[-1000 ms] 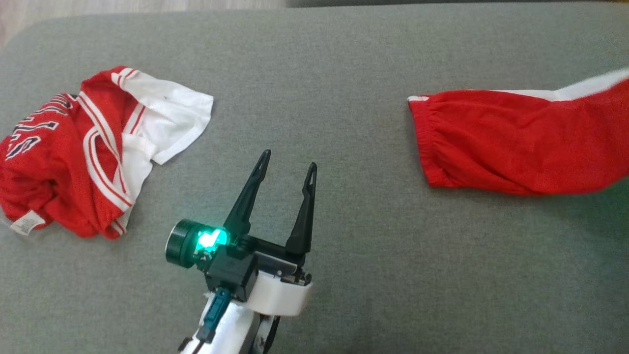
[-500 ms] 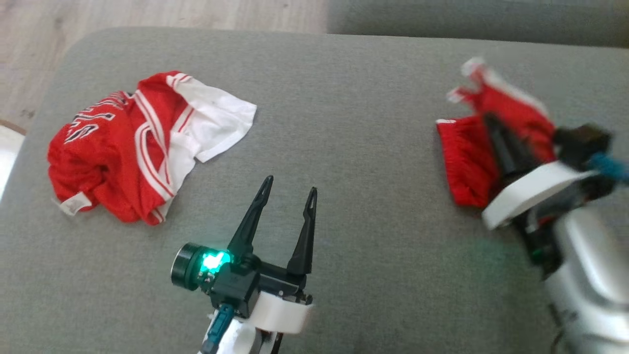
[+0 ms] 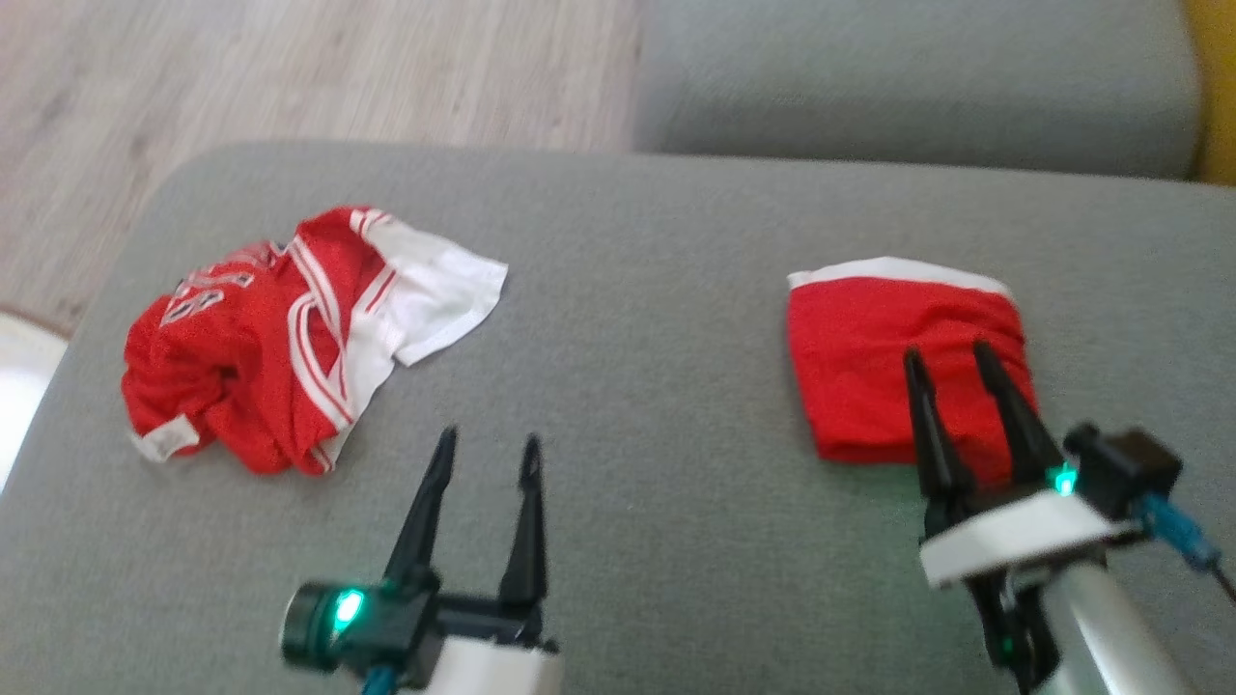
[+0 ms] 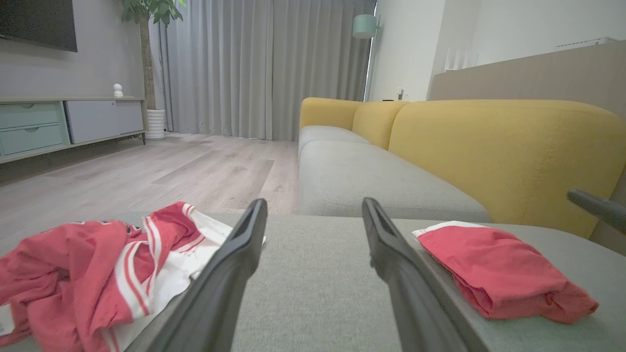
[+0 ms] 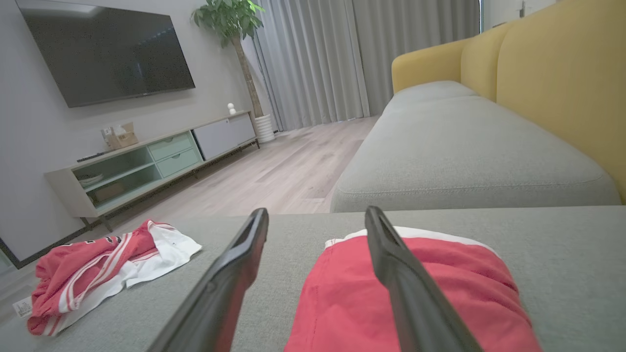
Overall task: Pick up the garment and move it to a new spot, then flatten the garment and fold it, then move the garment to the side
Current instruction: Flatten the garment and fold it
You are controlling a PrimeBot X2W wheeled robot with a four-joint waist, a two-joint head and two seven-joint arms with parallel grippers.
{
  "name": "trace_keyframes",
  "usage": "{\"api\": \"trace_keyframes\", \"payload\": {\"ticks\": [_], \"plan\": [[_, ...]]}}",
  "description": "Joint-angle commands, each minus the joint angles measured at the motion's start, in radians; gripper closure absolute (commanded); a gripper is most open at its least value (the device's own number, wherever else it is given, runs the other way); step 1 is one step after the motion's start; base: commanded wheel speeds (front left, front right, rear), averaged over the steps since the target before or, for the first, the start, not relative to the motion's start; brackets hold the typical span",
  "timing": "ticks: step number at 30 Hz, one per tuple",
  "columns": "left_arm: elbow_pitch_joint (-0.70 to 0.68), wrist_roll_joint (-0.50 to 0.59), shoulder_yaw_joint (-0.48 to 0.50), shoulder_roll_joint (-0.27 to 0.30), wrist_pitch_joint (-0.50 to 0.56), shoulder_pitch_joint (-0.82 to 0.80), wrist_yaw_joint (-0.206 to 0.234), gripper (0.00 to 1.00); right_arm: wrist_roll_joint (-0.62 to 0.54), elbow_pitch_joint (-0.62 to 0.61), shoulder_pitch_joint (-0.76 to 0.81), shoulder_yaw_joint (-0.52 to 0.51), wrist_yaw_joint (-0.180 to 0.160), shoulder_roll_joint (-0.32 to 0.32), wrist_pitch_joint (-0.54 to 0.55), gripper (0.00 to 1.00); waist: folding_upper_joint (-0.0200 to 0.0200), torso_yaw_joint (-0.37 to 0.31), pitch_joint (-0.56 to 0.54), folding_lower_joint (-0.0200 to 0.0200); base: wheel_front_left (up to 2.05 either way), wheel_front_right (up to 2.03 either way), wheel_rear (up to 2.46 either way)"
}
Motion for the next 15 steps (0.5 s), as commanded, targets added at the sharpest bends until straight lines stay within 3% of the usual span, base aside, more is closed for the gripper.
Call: {"api": "trace_keyframes", "payload": {"ticks": [1,7,15], "plan": [[-0.036,0.004,0.04,0.003,-0.004,-0.01,0.007,0.0,-0.006,-0.043,-0.001,0.018,0.004,-0.006,-0.012,0.0,-0.0001,-0.03,-0.036,0.0001,0.0,0.0,0.0],[-0.07,0.018,0.112,0.015,-0.004,0.085,-0.029,0.0,-0.051,-0.192,0.166,-0.046,0.004,-0.019,-0.016,0.0,-0.0001,-0.051,-0.085,0.0001,0.0,0.0,0.0],[-0.109,0.073,0.207,0.023,-0.004,0.224,-0.041,0.0,-0.181,-0.225,0.309,-0.121,0.004,0.021,-0.016,0.0,-0.0001,-0.064,-0.124,0.0001,0.0,0.0,0.0]]}}
